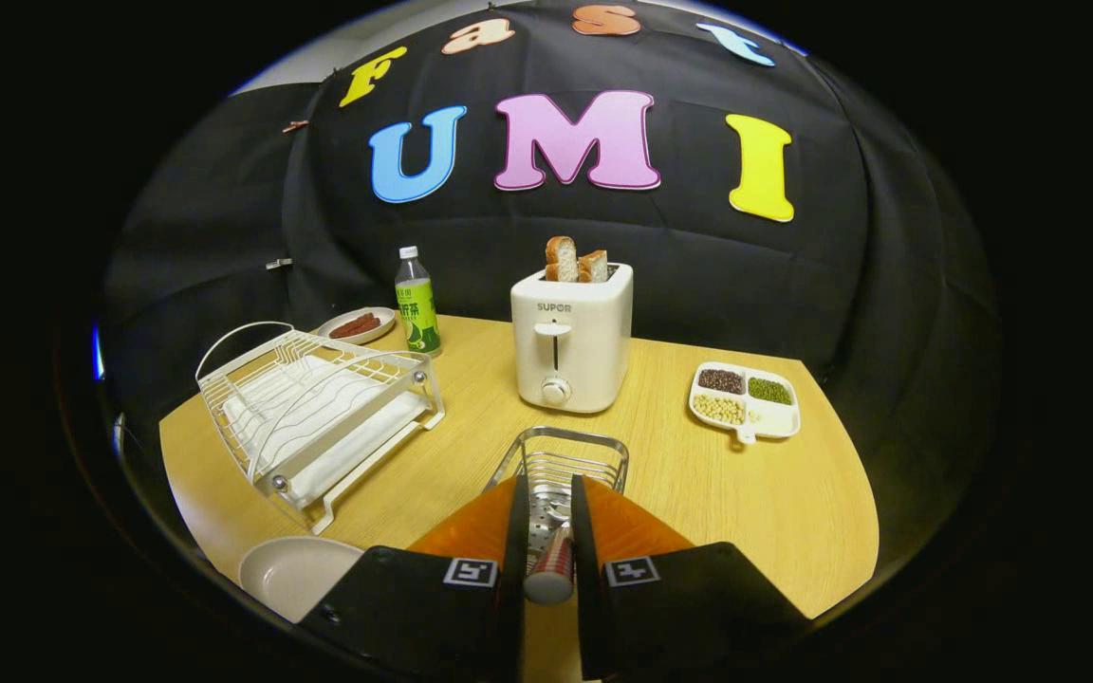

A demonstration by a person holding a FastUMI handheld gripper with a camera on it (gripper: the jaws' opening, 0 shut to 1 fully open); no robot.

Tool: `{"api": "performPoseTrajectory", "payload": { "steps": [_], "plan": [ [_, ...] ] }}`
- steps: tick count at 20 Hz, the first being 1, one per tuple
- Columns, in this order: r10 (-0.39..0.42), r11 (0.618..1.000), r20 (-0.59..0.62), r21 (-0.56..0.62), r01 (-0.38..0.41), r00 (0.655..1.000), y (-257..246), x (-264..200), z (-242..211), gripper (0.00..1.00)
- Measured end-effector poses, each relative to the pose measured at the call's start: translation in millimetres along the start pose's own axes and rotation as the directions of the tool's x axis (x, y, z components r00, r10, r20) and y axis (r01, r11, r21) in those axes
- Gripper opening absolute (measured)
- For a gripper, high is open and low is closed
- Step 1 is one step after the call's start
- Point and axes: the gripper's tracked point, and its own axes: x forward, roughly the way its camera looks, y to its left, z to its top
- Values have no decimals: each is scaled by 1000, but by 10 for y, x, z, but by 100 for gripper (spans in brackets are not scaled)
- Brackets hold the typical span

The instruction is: Take the plate from the dish rack, then take the spoon from the basket and place it into the plate.

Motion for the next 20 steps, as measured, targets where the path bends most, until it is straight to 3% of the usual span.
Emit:
{"api": "performPoseTrajectory", "payload": {
  "steps": [6, 12, 17, 20],
  "plan": [
    [5, 1000, -22, -8, -5, 1000, -59, -67, 26, 22],
    [23, 1000, 21, -4, -23, 1000, -77, -259, 374, 21],
    [70, 997, 96, -18, -69, 993, -5, -573, 853, 21],
    [141, 990, 116, 0, -142, 983, 198, -787, 1051, 21]
  ]
}}
